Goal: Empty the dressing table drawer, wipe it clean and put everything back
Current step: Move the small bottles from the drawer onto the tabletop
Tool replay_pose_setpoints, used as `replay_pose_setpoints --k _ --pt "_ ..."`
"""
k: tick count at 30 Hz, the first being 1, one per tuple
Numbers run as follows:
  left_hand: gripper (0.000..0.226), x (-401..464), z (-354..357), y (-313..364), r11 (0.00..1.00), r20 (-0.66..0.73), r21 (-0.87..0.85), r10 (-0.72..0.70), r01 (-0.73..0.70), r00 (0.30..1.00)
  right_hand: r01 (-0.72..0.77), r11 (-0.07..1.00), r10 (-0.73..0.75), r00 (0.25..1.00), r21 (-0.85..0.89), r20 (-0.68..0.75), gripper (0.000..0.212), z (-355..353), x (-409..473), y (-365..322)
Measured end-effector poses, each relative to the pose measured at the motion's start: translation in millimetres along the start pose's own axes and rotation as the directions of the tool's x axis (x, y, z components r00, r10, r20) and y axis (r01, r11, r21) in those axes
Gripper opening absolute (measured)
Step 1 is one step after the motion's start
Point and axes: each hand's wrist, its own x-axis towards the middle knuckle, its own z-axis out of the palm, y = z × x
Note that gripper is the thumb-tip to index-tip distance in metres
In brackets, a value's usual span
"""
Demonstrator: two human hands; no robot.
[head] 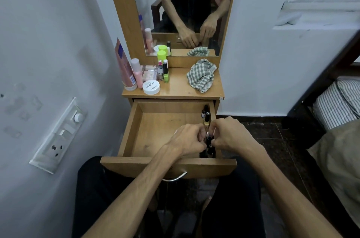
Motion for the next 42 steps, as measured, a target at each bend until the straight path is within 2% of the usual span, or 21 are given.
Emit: replay_pose_setpoints --k 3,6,12,18,23,29,33,37,42 --pt "0.012 -5 -1 -3 1.0 0.096 0.009 -0.007 0.006 0.995 0.022 1.0 -0.022 0.996 0.005 0.081 0.026 0 -6 -4" --pt "0.017 -8 2 -6 0.999 0.144 -0.015 -0.028 0.03 0.989 0.041 0.999 -0.039 0.993 -0.013 0.115 0.034 3 -8 -7" --pt "0.024 -13 1 -3 0.999 0.134 -0.036 -0.031 0.036 0.99 0.021 0.999 -0.018 0.998 -0.04 0.062 0.016 10 -10 -11" --pt "0.016 -12 -2 0 0.998 0.134 -0.021 -0.062 0.066 0.989 0.036 0.999 -0.037 0.997 0.016 0.07 0.009 7 -11 -13" --pt "0.013 -15 -11 -11 0.999 0.11 -0.041 -0.023 0.027 0.994 0.045 0.997 -0.05 0.995 0.056 0.082 0.005 0 -8 -16" --pt "0.014 -18 -49 -34 0.995 -0.011 -0.102 -0.016 0.014 1.0 0.111 0.989 -0.113 0.993 0.096 0.018 0.009 -11 7 -34" --pt "0.017 -8 -94 -42 1.0 -0.172 -0.024 0.013 -0.018 0.985 0.158 0.976 -0.155 0.987 0.147 -0.032 0.011 -32 31 -52" --pt "0.018 13 -139 -46 0.999 -0.286 0.035 0.041 -0.033 0.957 0.216 0.957 -0.181 0.966 0.195 -0.185 0.009 -57 67 -73" --pt "0.023 40 -171 -45 0.994 -0.451 0.112 0.043 0.009 0.891 0.215 0.957 -0.134 0.924 0.196 -0.359 0.009 -76 117 -96"
